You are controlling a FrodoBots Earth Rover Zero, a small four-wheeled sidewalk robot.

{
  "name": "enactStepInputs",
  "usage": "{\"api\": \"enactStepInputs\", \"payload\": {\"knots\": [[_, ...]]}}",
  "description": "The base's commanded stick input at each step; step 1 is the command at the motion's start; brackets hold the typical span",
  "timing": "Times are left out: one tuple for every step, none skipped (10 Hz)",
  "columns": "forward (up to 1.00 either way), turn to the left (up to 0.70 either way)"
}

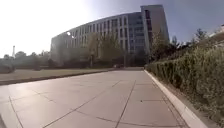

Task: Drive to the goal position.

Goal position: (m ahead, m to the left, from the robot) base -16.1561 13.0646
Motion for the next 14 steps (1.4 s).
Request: {"api": "enactStepInputs", "payload": {"knots": [[0.04,0.0],[0.04,0.0],[0.04,0.0],[0.04,0.0],[0.04,0.0],[0.04,0.0],[0.04,0.0],[0.04,0.0],[0.04,0.0],[0.04,0.0],[0.04,0.0],[0.04,0.0],[0.04,0.0],[0.04,0.0]]}}
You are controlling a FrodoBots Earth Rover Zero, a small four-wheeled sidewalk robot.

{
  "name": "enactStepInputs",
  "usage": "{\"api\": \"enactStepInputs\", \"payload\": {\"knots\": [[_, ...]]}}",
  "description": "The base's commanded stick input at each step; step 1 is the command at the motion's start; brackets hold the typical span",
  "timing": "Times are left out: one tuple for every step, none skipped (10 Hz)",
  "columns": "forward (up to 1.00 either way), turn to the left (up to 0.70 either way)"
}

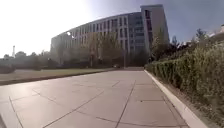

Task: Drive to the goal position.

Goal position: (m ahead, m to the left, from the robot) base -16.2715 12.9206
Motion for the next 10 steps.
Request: {"api": "enactStepInputs", "payload": {"knots": [[0.04,0.0],[0.04,0.0],[0.04,0.0],[0.04,0.0],[0.04,0.0],[0.04,0.0],[0.04,0.0],[0.04,0.0],[0.04,0.0],[0.04,0.0]]}}
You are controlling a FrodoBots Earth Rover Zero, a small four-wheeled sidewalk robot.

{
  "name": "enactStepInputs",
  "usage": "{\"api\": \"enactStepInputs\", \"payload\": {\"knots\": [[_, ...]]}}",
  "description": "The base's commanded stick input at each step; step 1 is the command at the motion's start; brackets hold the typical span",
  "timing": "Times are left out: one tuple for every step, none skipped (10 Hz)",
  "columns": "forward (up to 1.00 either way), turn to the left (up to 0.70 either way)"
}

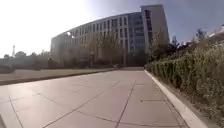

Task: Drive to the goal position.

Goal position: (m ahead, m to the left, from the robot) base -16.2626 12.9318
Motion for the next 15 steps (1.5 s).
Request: {"api": "enactStepInputs", "payload": {"knots": [[0.04,0.0],[0.04,0.0],[0.04,0.0],[0.04,0.0],[0.04,0.0],[0.04,0.0],[0.04,0.0],[0.04,0.0],[0.04,0.0],[0.04,0.0],[0.04,0.0],[0.04,0.0],[0.04,0.0],[0.04,0.0],[0.04,0.0]]}}
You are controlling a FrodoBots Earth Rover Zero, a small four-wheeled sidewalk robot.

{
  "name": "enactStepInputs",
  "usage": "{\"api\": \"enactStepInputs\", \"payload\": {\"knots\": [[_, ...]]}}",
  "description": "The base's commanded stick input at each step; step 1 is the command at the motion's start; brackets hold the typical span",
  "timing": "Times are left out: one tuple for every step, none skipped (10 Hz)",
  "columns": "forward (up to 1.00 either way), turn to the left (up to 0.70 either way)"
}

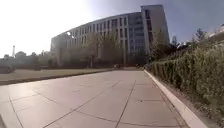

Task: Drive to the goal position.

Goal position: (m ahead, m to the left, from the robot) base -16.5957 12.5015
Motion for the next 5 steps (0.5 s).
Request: {"api": "enactStepInputs", "payload": {"knots": [[0.04,0.0],[0.04,0.0],[0.04,0.0],[0.04,0.0],[0.04,0.0]]}}
